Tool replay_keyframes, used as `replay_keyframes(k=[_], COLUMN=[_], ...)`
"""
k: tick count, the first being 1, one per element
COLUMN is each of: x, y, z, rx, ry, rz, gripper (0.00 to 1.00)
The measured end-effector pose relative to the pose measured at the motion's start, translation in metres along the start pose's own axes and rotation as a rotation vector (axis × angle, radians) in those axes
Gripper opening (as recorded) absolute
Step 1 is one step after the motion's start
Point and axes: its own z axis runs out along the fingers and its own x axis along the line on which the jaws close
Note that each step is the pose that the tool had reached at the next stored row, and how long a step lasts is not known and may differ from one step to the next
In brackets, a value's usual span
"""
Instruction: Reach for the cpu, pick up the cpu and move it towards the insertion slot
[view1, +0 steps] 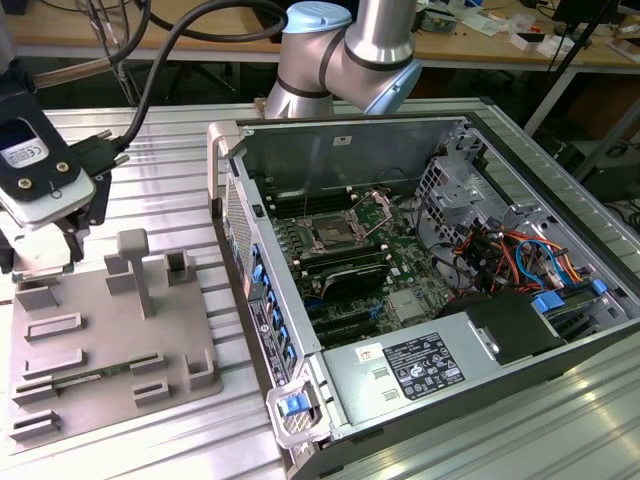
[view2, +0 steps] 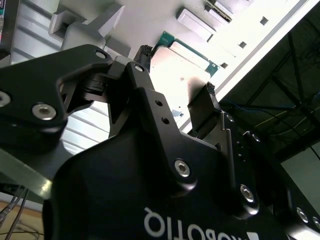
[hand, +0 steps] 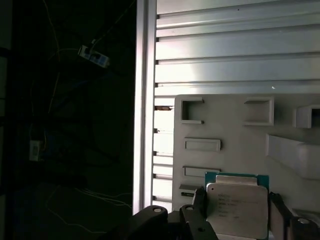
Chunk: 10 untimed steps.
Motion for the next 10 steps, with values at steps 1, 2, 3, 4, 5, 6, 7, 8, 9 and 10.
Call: replay_keyframes(k=[1, 2, 3, 4, 5, 6, 7, 8, 9, 10], x=[-0.0010, -0.0019, -0.0030, -0.0039, -0.0046, -0.0053, -0.0059, -0.0060, -0.0061, -0.0062], y=[0.0000, -0.0001, -0.0001, -0.0002, -0.0002, -0.0002, -0.0002, -0.0002, -0.0002, -0.0003], z=[0.0000, 0.0000, 0.0000, 0.0000, 0.0001, 0.0000, 0.0000, -0.0001, -0.0003, -0.0006], rx=[-0.0001, 0.0000, 0.0000, 0.0000, -0.0001, -0.0001, 0.0000, 0.0000, -0.0001, -0.0001], ry=[0.0001, 0.0002, 0.0003, 0.0004, 0.0004, 0.0005, 0.0006, 0.0007, 0.0007, 0.0006], rz=[0.000, 0.000, 0.000, 0.000, 0.000, 0.000, 0.000, 0.000, 0.000, 0.000], gripper=[0.55, 0.55, 0.55, 0.55, 0.55, 0.55, 0.55, 0.55, 0.55, 0.55])
